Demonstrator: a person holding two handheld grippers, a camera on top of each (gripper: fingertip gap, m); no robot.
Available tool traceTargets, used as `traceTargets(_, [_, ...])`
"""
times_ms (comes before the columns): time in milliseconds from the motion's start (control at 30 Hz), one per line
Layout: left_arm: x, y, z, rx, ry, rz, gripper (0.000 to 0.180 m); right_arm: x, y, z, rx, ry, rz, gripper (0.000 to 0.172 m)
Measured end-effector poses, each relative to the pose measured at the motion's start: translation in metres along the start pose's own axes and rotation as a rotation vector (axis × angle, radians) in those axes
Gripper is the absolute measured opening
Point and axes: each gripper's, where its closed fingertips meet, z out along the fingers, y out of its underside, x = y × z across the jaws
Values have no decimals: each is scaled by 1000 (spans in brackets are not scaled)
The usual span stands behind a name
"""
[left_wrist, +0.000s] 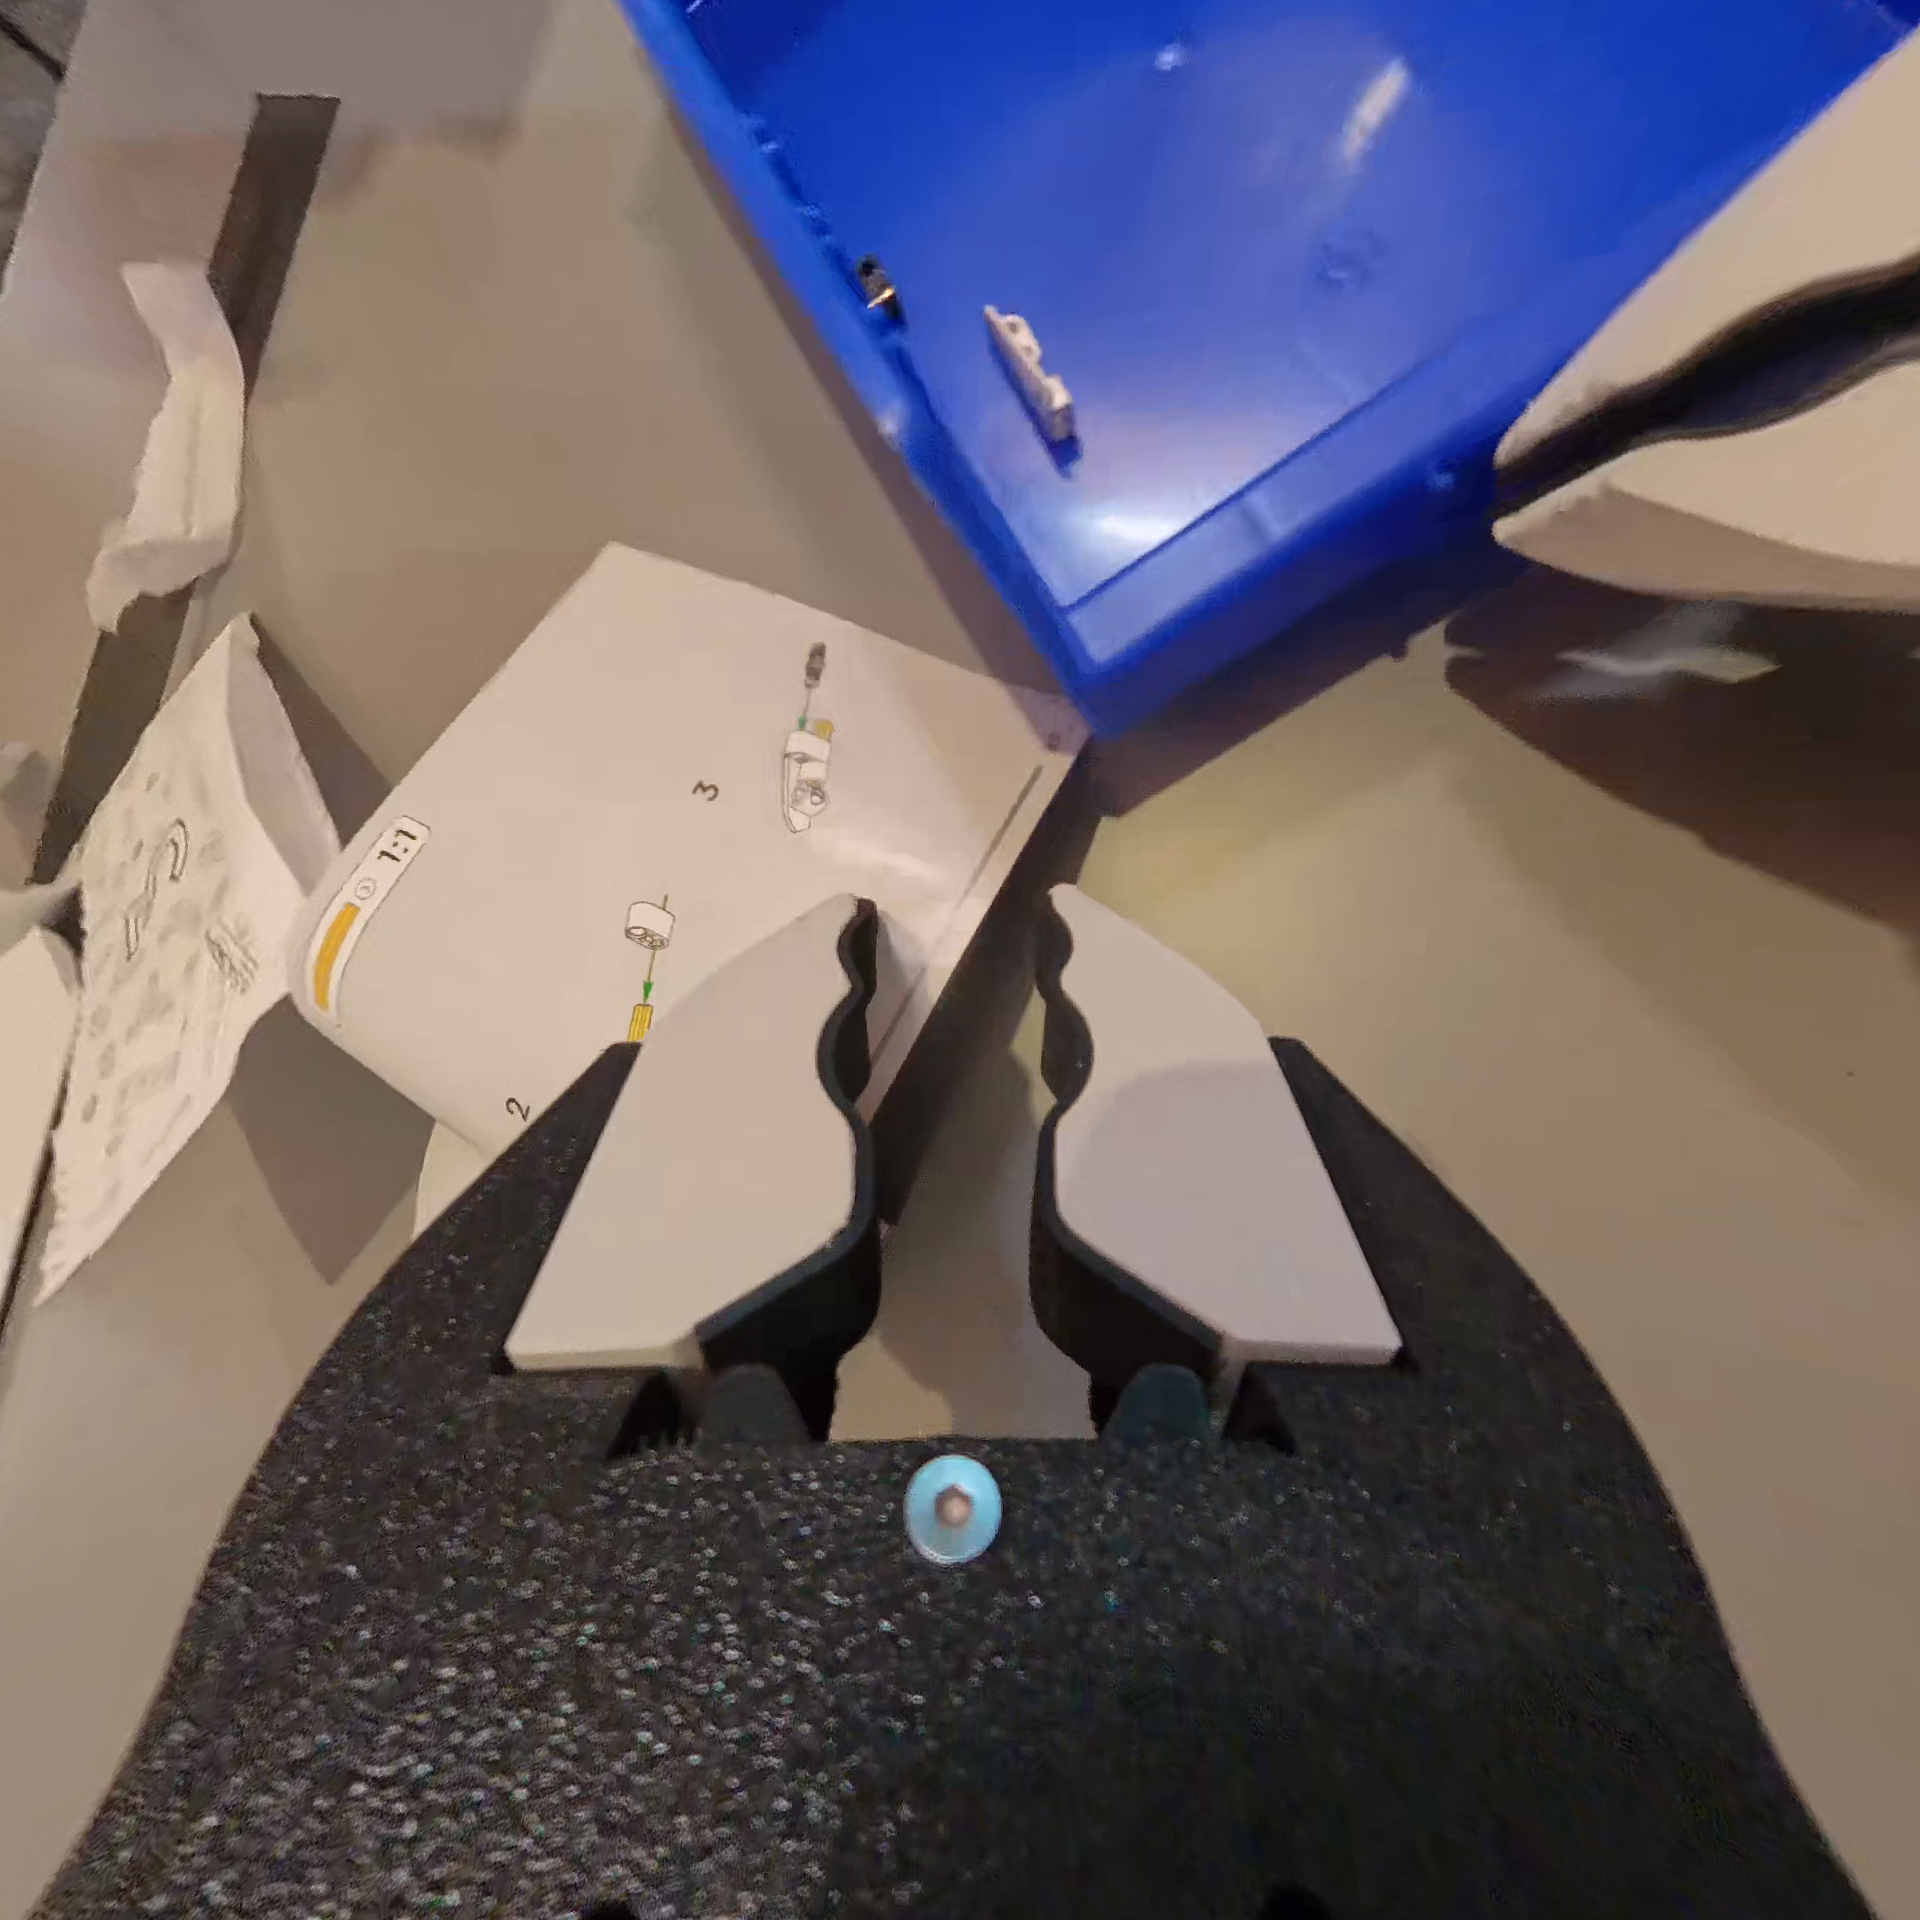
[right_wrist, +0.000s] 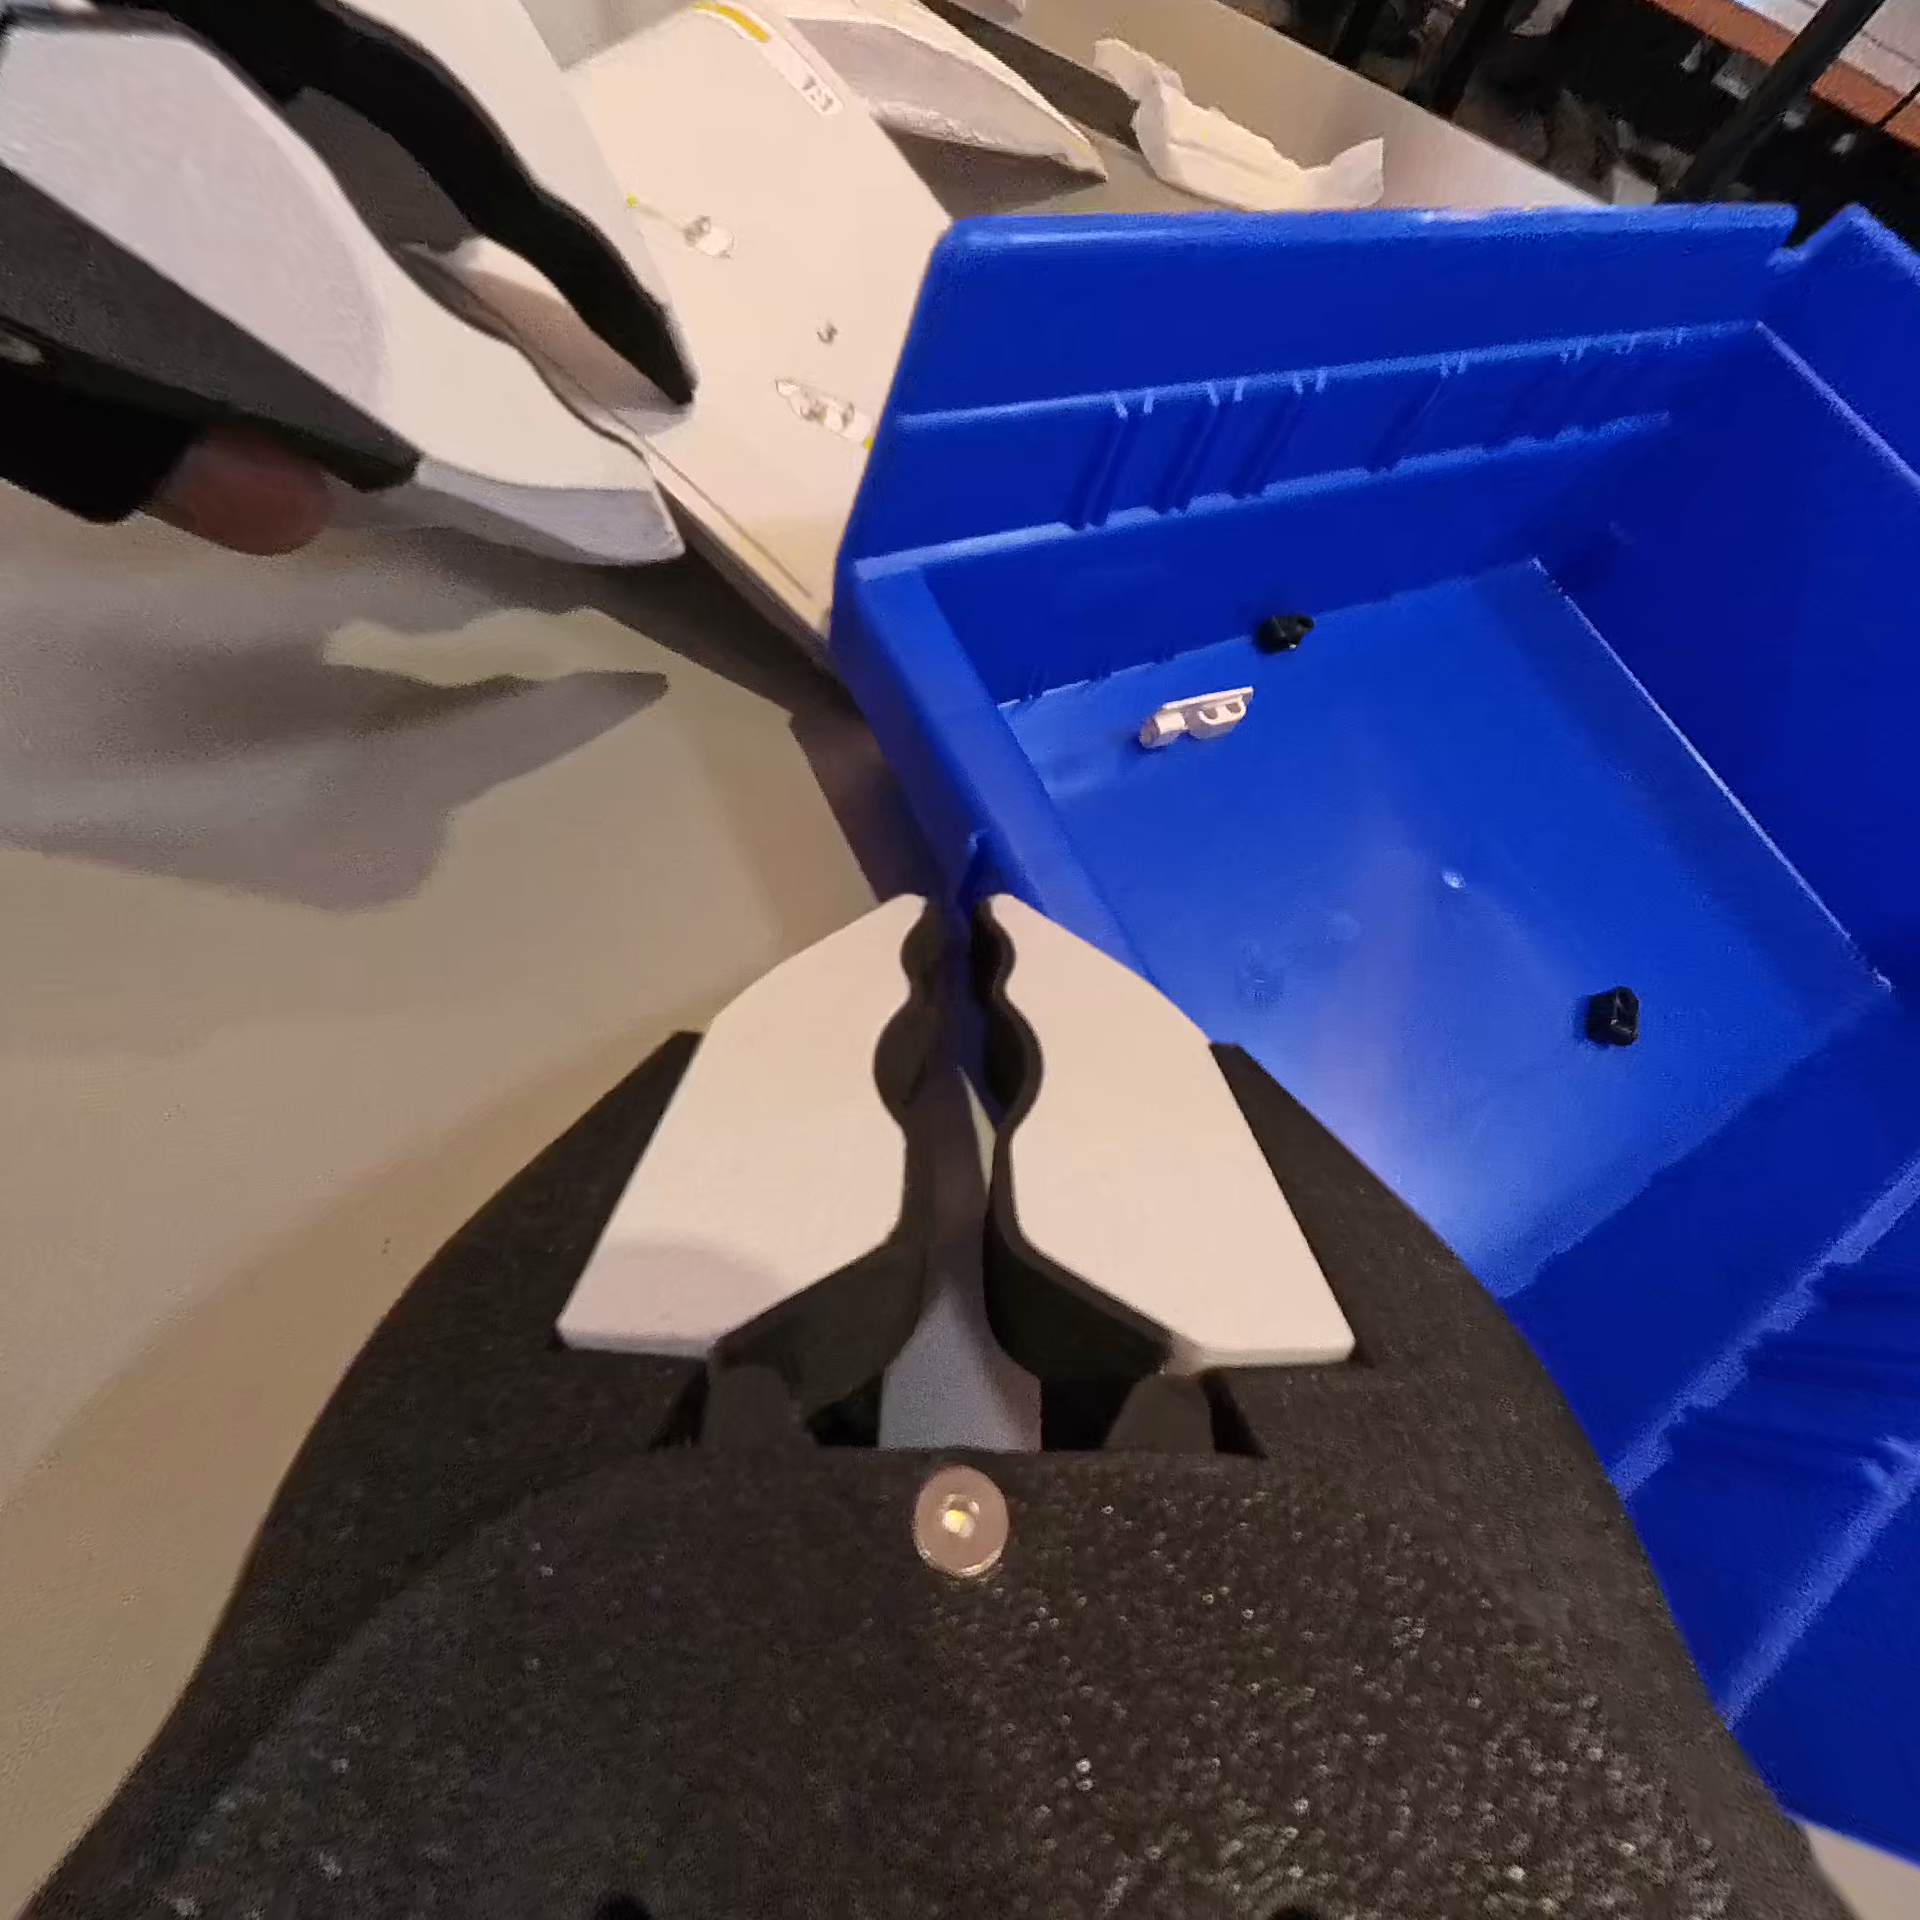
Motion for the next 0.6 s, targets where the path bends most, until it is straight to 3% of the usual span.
traceTargets(100, [-4, -4, -2, 24, -40, 29, 33, -2, 1, -1, 14, -20, 19, 10])
traceTargets(333, [-17, -8, -18, 135, -2, -92, 36, -12, -11, -3, 79, -61, -2, 10])
traceTargets(467, [-28, -4, -40, 197, 44, -218, 37, -20, -19, -5, 115, -96, -16, 10])
traceTargets(600, [-70, 19, -49, 218, -11, -401, 37, -24, -22, -5, 131, -115, -28, 10])
